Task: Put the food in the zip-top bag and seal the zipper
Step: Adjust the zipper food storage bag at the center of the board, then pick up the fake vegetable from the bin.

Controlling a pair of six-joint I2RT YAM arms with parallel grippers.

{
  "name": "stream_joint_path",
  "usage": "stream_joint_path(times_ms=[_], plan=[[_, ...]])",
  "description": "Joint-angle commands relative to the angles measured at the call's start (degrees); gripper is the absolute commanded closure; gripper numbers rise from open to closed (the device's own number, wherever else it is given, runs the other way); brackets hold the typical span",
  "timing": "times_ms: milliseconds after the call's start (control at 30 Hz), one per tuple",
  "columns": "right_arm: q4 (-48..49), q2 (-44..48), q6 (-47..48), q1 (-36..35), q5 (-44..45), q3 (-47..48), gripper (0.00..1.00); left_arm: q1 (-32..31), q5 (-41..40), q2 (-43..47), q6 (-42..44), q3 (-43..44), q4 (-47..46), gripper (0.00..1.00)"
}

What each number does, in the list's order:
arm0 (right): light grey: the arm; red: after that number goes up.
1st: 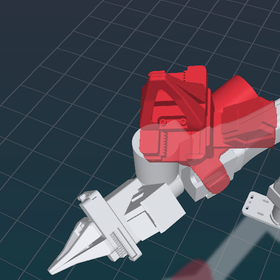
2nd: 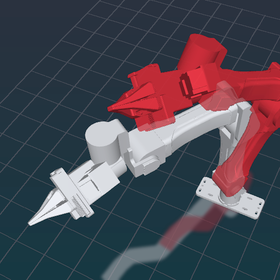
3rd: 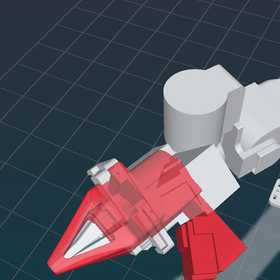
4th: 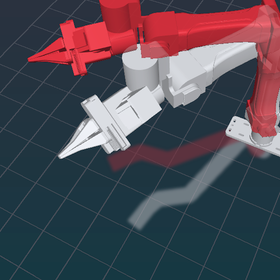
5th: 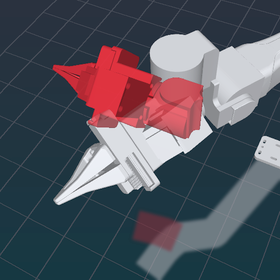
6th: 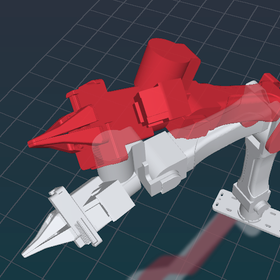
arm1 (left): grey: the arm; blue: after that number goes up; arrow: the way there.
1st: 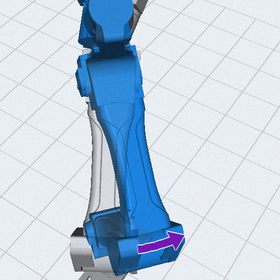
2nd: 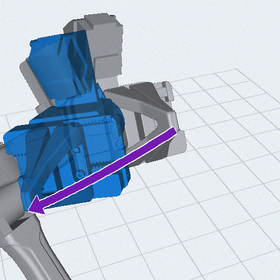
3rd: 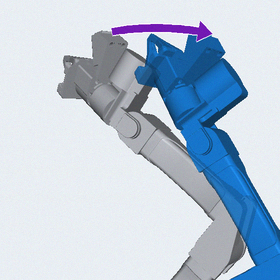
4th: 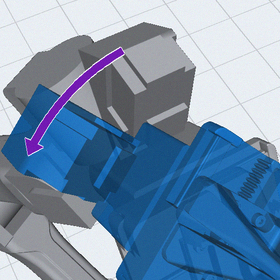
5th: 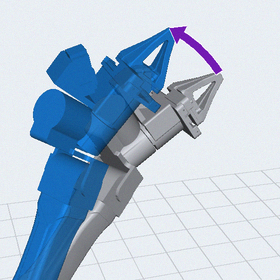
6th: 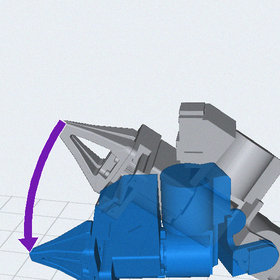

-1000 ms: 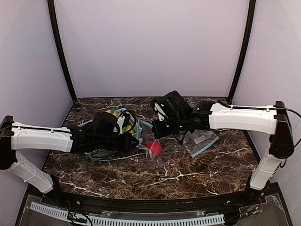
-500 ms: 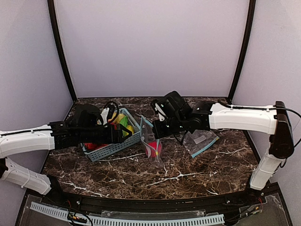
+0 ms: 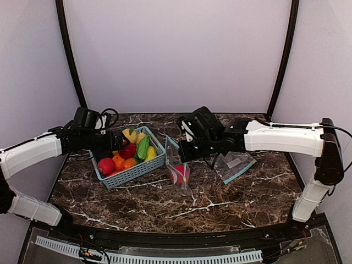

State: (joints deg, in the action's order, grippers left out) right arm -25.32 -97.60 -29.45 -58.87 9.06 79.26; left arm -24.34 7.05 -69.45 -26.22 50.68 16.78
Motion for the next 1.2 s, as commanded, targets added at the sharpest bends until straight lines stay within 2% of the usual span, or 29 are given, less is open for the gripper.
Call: stream_joint_path(times_ms=[0, 300, 633, 1167], plan=[[0.28, 0.75, -0.48, -0.39, 0.26, 0.89, 1.0, 2.23, 5.14, -4.01, 2.89, 1.03, -1.6, 0.01], [0.32, 0.43, -0.67, -0.43, -0.15, 1.4, 1.0, 4.68, 10.9, -10.0, 0.41, -1.26, -9.4, 0.01], [0.45, 0.14, -0.51, -0.38, -0.58, 1.71, 1.0, 5.44, 8.02, -13.85, 0.94, -0.67, -9.14, 0.07], [0.72, -0.06, -0.55, -0.44, -0.95, 1.77, 1.0, 5.41, 6.66, -14.33, 1.17, -1.85, -10.71, 0.25]])
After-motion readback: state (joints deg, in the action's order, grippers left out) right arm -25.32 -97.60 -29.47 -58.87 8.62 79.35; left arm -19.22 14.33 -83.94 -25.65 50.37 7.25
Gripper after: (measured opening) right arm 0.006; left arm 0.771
